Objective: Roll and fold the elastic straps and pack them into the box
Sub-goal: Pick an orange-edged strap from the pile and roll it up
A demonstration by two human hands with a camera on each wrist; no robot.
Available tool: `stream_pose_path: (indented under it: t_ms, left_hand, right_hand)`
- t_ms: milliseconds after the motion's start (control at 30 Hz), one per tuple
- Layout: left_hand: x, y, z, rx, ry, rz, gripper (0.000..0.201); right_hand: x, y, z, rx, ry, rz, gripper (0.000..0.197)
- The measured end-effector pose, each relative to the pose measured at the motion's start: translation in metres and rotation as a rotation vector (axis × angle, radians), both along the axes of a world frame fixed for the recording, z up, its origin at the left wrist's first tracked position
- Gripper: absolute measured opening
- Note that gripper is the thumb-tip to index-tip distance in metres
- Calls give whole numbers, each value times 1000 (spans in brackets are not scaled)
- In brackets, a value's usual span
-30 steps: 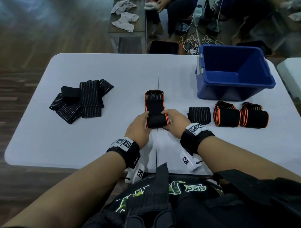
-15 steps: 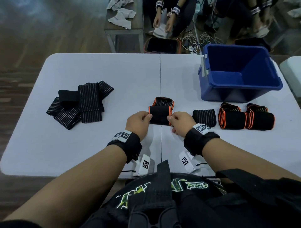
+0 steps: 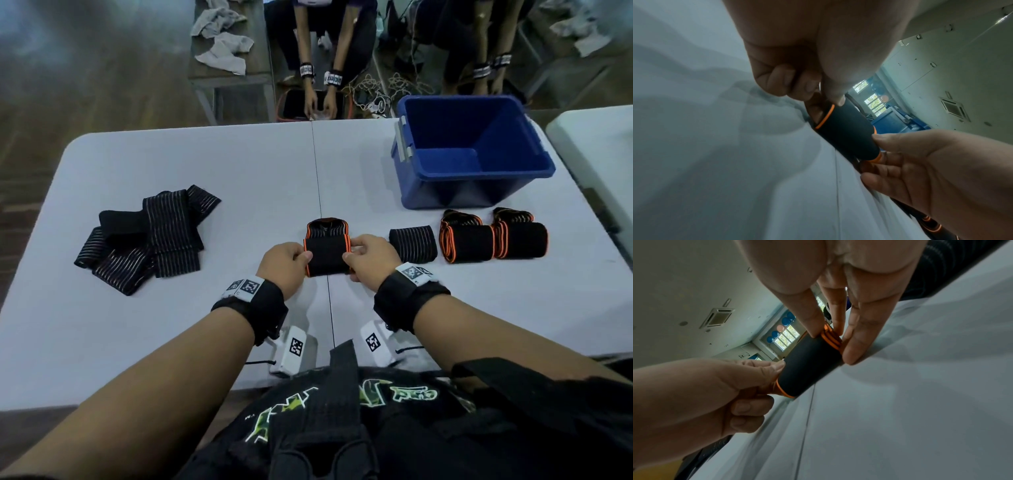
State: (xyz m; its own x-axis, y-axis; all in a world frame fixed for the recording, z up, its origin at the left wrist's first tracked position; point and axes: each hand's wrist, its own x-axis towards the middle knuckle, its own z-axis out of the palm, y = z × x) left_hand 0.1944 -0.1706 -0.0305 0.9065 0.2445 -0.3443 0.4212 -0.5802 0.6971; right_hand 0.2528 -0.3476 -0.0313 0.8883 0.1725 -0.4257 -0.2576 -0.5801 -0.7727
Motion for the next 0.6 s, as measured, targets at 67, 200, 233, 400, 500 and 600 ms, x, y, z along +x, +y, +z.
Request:
stream_pose_path:
  t_ms: [67, 200, 233, 400, 500, 600]
  left_hand:
    - [-3, 1, 0, -18, 15, -11, 31]
    - [-14, -1, 2, -19, 17, -26, 32]
    - [-17, -1, 3, -6, 17, -25, 31]
    - [-31, -9, 4, -80, 51, 14, 23]
    - [-37, -25, 5, -93, 82, -62, 25]
    - [-37, -46, 8, -55, 94, -205, 28]
  right_hand:
    - [-4, -1, 1, 15, -20, 4, 21]
    - [-14, -10, 3, 87, -15, -23, 20]
    - [-16, -14, 3, 111, -9, -30, 25]
    - [-31, -34, -3, 120, -14, -36, 28]
    - [-44, -54, -3, 163, 41, -91, 29]
    - [-59, -81, 1, 172, 63, -160, 28]
